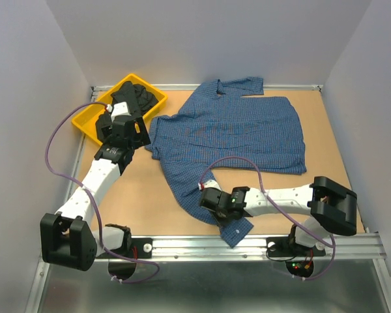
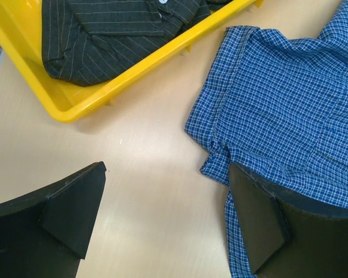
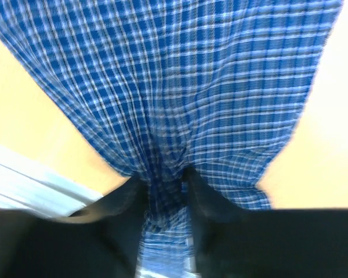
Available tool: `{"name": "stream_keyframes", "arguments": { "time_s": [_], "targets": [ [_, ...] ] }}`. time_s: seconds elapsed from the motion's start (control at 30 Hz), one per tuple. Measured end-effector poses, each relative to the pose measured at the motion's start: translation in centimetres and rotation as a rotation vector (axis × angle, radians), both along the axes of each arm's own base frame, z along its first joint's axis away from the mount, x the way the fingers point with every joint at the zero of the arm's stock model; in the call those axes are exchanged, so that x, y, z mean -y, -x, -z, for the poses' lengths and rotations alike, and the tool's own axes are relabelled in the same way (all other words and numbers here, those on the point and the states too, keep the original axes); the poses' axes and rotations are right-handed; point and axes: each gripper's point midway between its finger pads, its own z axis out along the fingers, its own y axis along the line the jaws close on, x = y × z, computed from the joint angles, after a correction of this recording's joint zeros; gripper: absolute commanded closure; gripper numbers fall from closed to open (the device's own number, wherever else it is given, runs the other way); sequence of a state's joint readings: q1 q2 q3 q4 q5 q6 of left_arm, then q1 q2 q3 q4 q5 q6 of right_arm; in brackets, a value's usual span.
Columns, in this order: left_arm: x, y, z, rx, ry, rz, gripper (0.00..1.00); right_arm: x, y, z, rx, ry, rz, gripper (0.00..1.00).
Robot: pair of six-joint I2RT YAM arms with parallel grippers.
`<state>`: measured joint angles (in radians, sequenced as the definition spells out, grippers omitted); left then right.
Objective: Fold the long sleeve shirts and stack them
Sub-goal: Fold the shirt
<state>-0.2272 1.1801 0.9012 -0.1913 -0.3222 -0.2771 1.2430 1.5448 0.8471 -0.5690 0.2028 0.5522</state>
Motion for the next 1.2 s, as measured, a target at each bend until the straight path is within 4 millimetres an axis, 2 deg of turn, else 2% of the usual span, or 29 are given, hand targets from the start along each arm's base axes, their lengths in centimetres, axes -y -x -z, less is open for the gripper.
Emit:
{"name": "stream_keyframes", "arguments": {
  "time_s": [0.1, 0.13, 0.2, 0.3, 0.47, 0.63, 0.7, 0.83, 0.9, 1.07, 1.2],
  "targets": [
    [0.1, 0.0, 0.1, -0.004, 0.001, 0.003, 0.02, 0.3, -0.6, -0.2, 0.036, 0.010, 0.021, 0.90],
    [0.1, 0.0, 0.1, -0.004, 0.002, 0.004, 0.02, 0.5, -1.0, -0.3, 0.056, 0.021, 0.027, 0.99],
    [0.1, 0.0, 0.1, -0.004, 0.004, 0.007, 0.02, 1.3, -2.0, -0.9, 0.105, 0.062, 0.038, 0.99],
    [0.1, 0.0, 0.1, -0.004, 0.004, 0.007, 0.02, 1.4, -4.3, -2.8, 0.185, 0.088, 0.058, 0.99],
    [0.2, 0.0, 0.1, -0.005, 0.006, 0.010, 0.02, 0.4, -11.1, -8.8, 0.345, 0.045, 0.141, 0.99],
    [0.3, 0.0, 0.2, -0.006, 0.010, 0.015, 0.02, 0.9, -19.7, -17.4, 0.553, -0.011, 0.243, 0.99],
    [0.4, 0.0, 0.2, -0.006, 0.011, 0.017, 0.02, 1.1, -22.3, -19.6, 0.608, -0.020, 0.262, 0.99],
    [0.4, 0.0, 0.2, -0.006, 0.013, 0.019, 0.02, 1.0, -26.8, -22.2, 0.685, -0.009, 0.257, 0.99],
    [0.5, 0.0, 0.2, -0.006, 0.014, 0.021, 0.02, 0.5, -28.4, -23.0, 0.715, -0.005, 0.240, 0.99],
    [0.5, 0.0, 0.2, -0.007, 0.017, 0.025, 0.02, -0.6, -33.6, -23.1, 0.765, 0.020, 0.211, 0.99],
    [0.6, 0.0, 0.3, -0.010, 0.018, 0.028, 0.02, -0.3, -36.8, -22.9, 0.791, 0.040, 0.205, 0.99]
  ]
}}
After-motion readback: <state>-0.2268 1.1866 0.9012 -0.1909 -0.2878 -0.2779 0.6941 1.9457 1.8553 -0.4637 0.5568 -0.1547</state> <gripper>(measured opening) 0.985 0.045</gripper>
